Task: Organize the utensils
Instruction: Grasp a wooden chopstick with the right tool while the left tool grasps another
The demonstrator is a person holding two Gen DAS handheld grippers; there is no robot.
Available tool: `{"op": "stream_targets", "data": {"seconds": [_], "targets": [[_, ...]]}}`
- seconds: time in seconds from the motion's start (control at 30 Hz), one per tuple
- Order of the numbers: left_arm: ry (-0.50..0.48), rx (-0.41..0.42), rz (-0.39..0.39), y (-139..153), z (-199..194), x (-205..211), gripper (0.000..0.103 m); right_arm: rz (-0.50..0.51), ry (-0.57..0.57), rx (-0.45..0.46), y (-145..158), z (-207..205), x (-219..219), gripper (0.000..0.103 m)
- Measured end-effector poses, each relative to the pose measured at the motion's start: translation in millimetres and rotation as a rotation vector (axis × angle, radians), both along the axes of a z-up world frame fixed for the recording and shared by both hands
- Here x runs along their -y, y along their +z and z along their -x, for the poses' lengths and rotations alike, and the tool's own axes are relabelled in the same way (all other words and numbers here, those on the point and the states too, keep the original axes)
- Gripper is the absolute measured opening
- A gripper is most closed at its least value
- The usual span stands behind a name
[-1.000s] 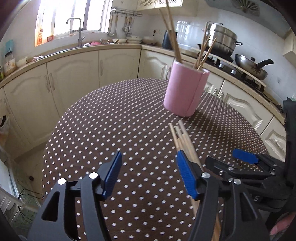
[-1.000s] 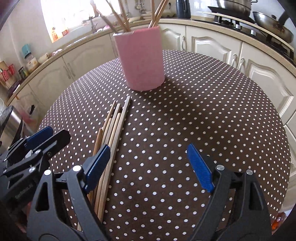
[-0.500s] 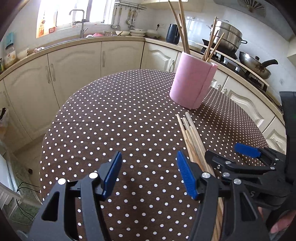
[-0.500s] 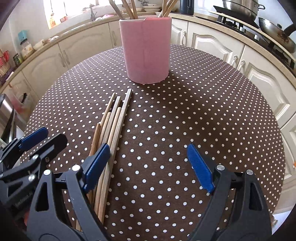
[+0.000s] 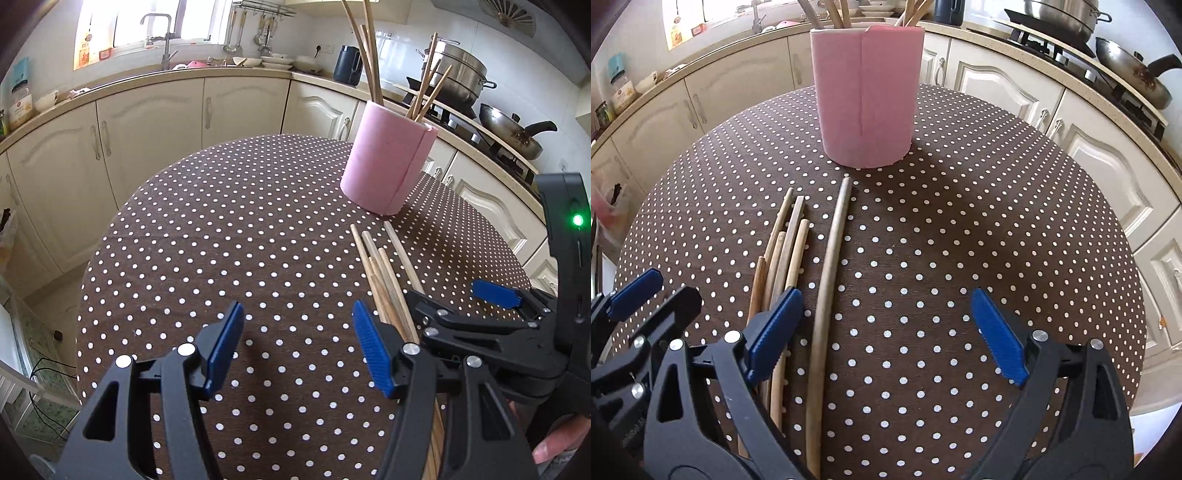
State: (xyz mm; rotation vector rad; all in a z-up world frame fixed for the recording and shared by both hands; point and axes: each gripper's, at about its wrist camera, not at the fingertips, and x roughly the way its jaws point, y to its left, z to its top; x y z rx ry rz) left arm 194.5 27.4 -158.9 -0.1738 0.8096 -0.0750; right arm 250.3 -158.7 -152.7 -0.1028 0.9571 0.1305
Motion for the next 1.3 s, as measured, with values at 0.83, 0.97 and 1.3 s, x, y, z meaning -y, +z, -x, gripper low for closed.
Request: {"op": "stream_targets", "data": {"seconds": [0.83, 0.97, 1.3], "targets": [[-0.033, -0.124, -0.284, 3.3, -41.9, 72.7, 0.071, -0.213, 0.044, 0.028, 3.6, 15.1, 37.3, 0.009], [-0.027, -0.194, -0.267, 5.6, -58.2, 75.9, 0.071, -0.249, 0.04, 0.021, 3.8, 15.5, 43.4, 0.009], [-0.069, -0.284, -0.2, 18.0, -58.5, 73.3, 0.067, -0.258, 0.04, 0.018, 6.0, 14.7, 45.8, 0.008]]}}
